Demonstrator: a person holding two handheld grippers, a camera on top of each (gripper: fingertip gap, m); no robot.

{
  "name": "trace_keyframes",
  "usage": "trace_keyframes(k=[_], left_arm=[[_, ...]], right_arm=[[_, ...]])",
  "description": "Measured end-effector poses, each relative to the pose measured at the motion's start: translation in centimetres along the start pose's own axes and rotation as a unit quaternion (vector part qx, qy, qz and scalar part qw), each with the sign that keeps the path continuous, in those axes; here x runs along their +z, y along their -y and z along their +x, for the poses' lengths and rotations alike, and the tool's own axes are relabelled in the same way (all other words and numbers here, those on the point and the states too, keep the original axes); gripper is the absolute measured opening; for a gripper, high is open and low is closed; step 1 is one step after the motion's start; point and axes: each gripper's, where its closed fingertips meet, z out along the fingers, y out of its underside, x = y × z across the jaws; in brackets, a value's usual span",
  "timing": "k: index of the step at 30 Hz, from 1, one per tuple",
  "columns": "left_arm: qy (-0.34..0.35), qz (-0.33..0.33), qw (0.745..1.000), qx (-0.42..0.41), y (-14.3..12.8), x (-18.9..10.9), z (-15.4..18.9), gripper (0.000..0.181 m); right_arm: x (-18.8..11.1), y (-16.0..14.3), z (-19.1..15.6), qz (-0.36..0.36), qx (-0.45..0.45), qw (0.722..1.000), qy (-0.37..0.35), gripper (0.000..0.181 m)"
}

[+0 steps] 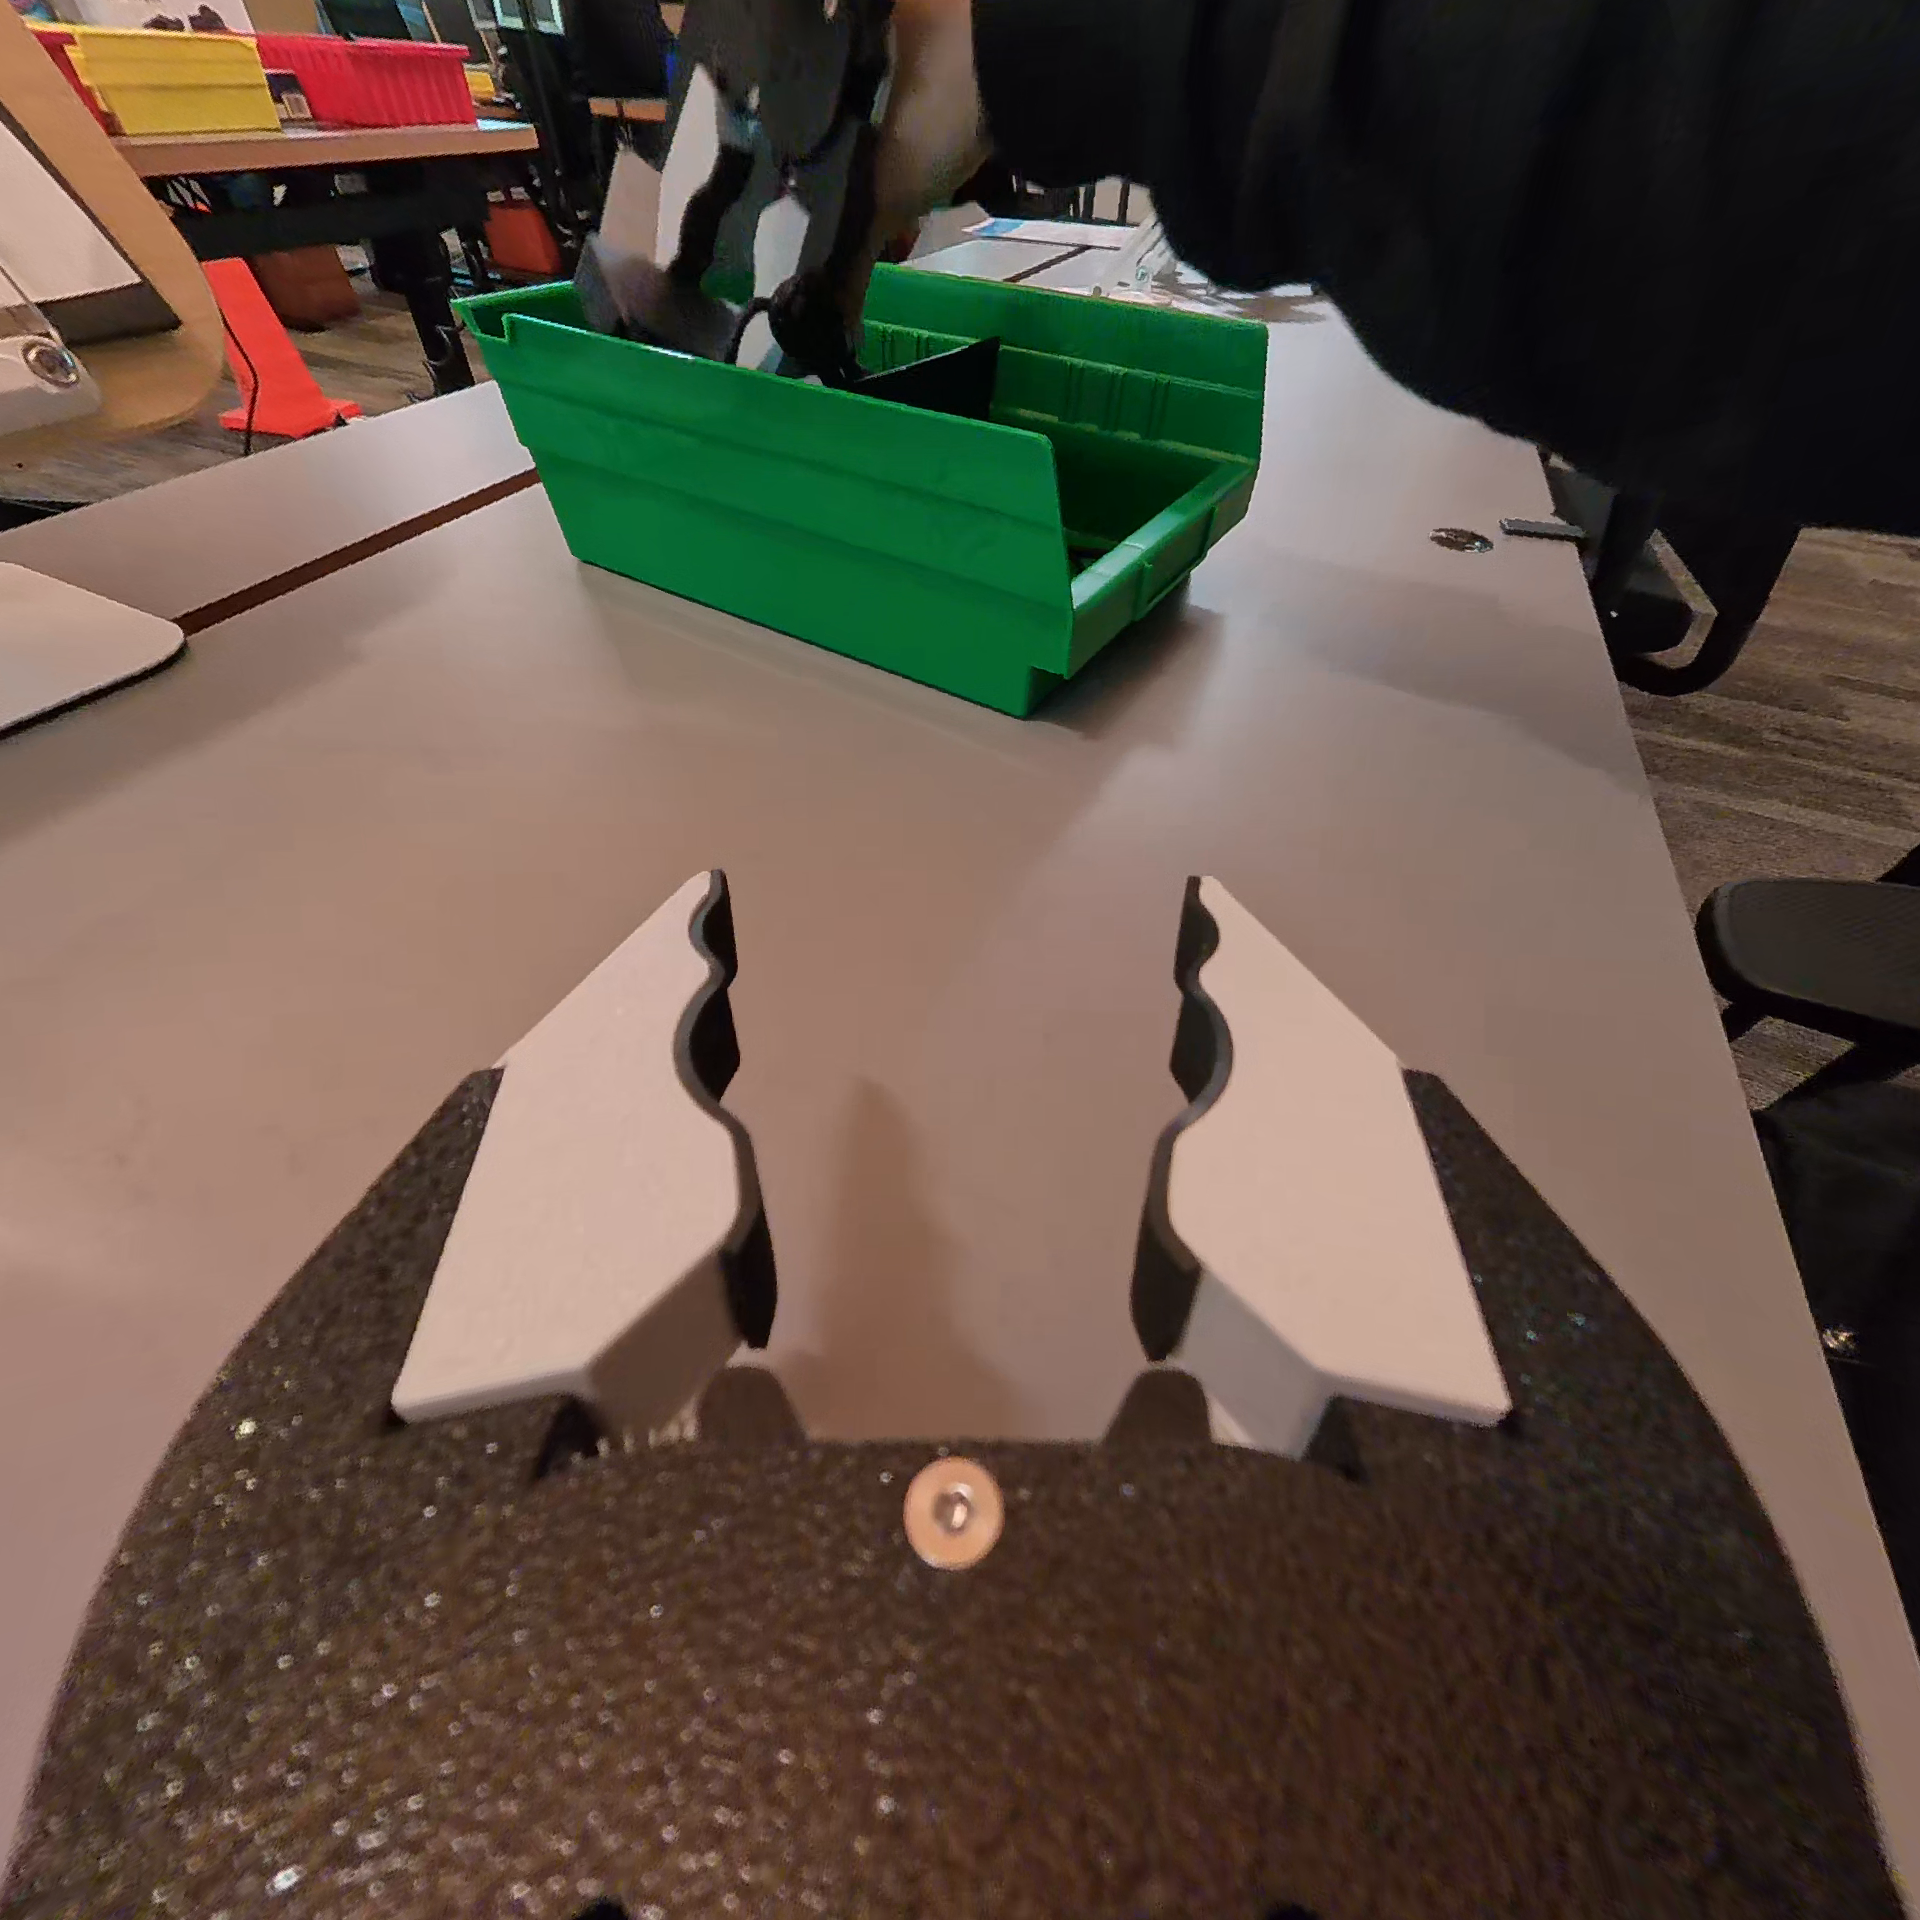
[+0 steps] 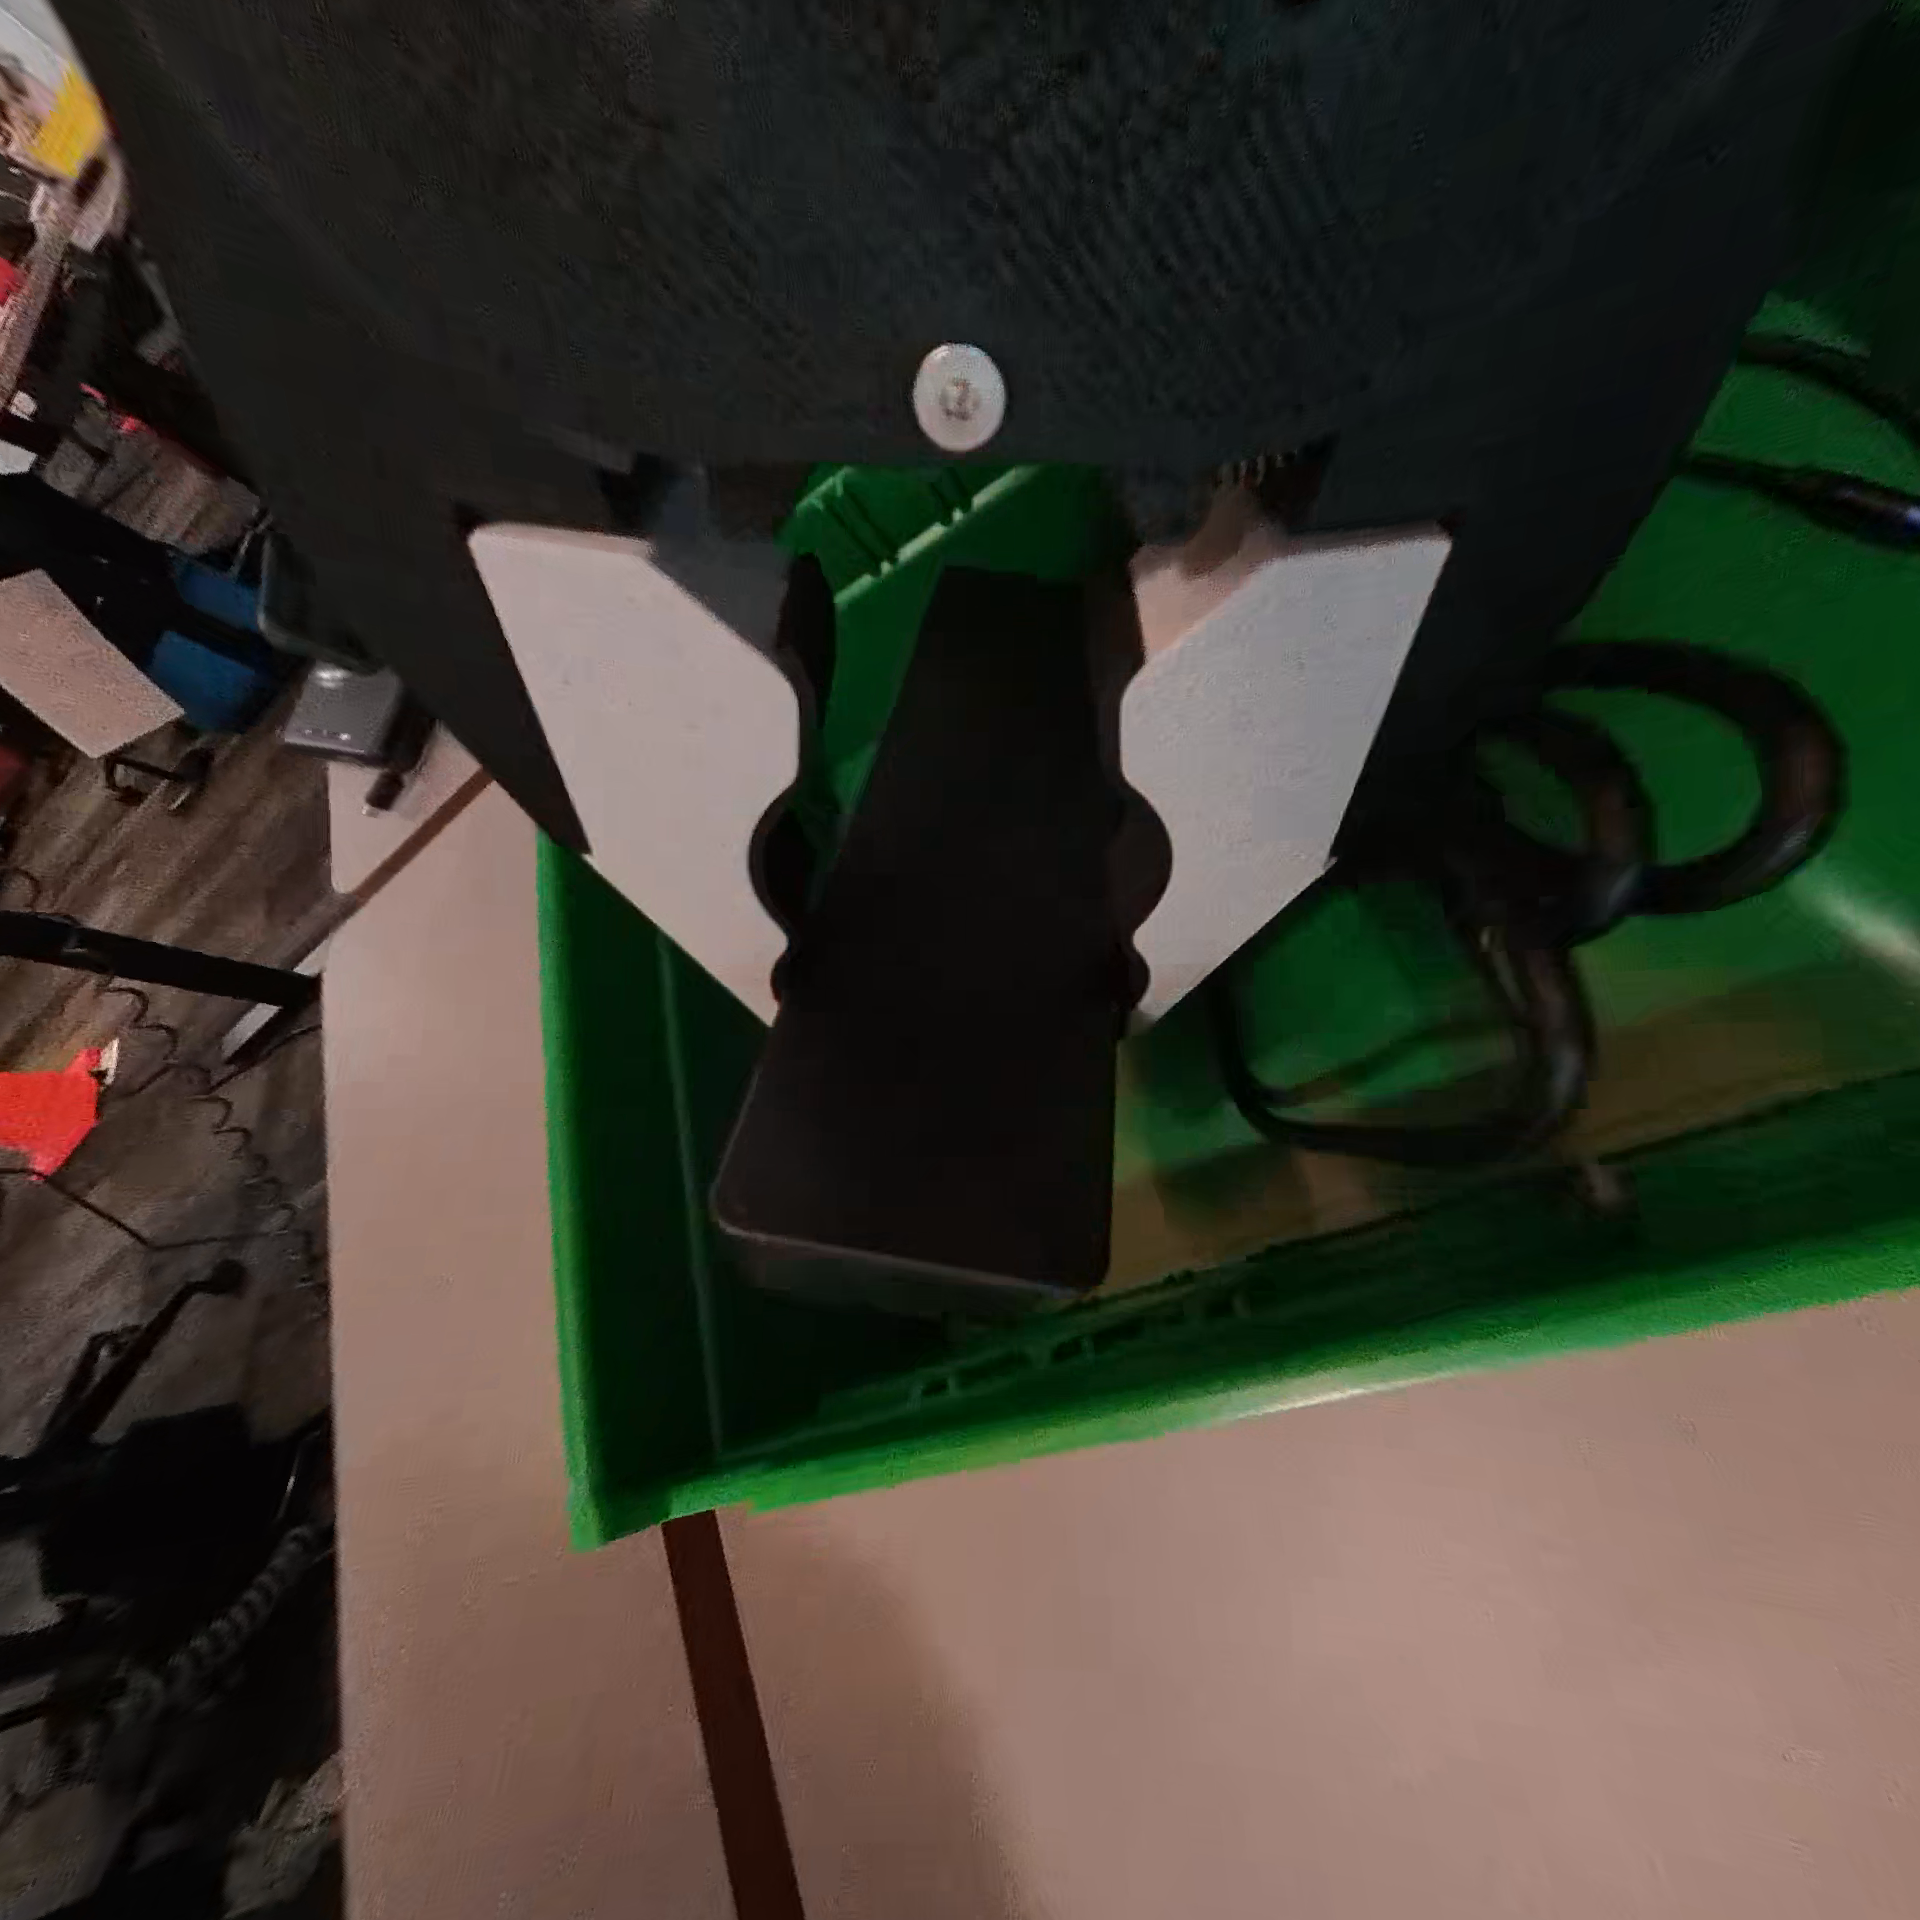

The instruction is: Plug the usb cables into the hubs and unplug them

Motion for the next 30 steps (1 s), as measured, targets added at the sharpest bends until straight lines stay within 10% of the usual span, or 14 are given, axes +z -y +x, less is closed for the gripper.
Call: trace_keyframes(k=[12, 19, 24, 30], left_arm=[[0.002, 0.002, 1.000, 0.013, 0.0, -0.1, 0.2, 0.083], [-0.005, 0.035, 0.999, 0.001, 2.9, -1.6, 1.0, 0.084], [0.109, 0.026, 0.994, 0.001, 7.6, -9.1, -3.3, 0.078], [0.356, -0.236, 0.903, 0.050, 1.1, -22.5, -18.9, 0.069]], right_arm=[[0.0, -0.2, 2.2, -0.024, 0.000, 0.999, -0.048, 0.064], [-11.6, 8.7, 3.1, 0.240, 0.163, 0.944, -0.158, 0.104], [-16.9, 12.8, -4.4, 0.433, 0.220, 0.864, -0.133, 0.114], [-17.1, 14.2, -9.9, 0.495, 0.201, 0.841, -0.082, 0.110]])
